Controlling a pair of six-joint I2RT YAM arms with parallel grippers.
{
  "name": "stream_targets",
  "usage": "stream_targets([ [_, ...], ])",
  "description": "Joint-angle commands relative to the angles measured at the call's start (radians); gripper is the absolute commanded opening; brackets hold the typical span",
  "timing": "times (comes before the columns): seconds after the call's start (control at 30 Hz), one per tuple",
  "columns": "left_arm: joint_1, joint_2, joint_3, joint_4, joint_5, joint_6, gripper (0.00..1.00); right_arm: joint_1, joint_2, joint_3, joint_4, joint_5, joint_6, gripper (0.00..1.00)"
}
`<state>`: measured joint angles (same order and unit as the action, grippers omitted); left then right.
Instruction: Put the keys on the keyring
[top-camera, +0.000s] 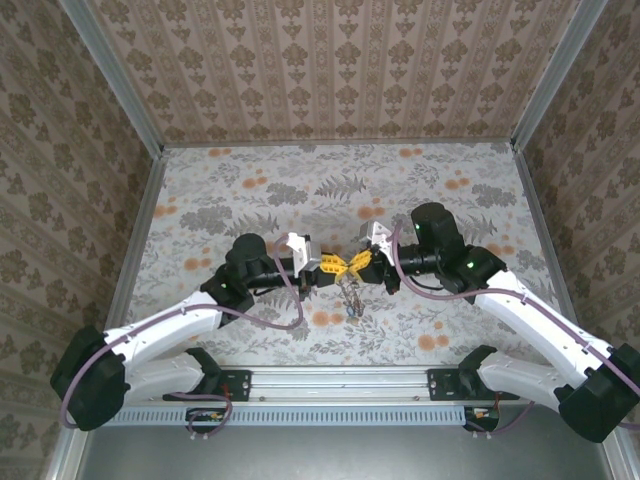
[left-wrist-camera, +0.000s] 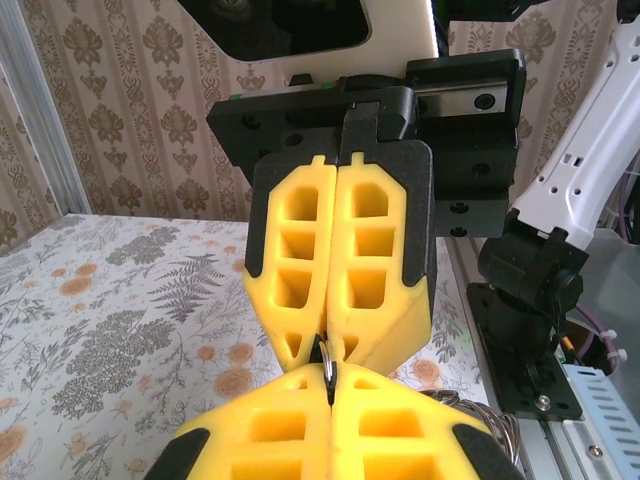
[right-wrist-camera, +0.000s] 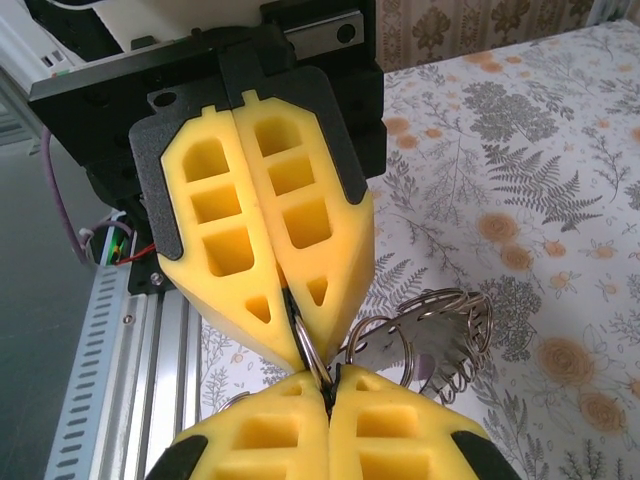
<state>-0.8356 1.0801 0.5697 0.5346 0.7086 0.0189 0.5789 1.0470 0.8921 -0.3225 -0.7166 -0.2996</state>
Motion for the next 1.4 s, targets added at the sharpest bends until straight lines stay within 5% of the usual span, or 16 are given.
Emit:
stream_targets([
  [0.0,-0.020,-0.032,0.003,-0.033,0.013,0.040,0.00,0.019,-0.025,0.025,-0.012,0.008,-0.067,0.00],
  [0.53,-0.028,0.013,0.071,-0.290,-0.087,0.127,0.09,0.080,-0.005,0.181,-0.290,0.178,-0.337,0.00],
  [1.07,-0.051,0.067,0.126,-0.312,-0.123,0.109,0.00,0.055,0.028,0.219,-0.297,0.033,-0.331,0.00],
  [1.17,-0.055,0.074,0.142,-0.309,-0.119,0.085,0.20,0.057,0.048,0.231,-0.308,0.022,-0.337,0.00],
  [1.37,-0.059,0.086,0.174,-0.337,-0.096,0.086,0.21,0.065,0.067,0.239,-0.346,0.067,-0.363,0.00],
])
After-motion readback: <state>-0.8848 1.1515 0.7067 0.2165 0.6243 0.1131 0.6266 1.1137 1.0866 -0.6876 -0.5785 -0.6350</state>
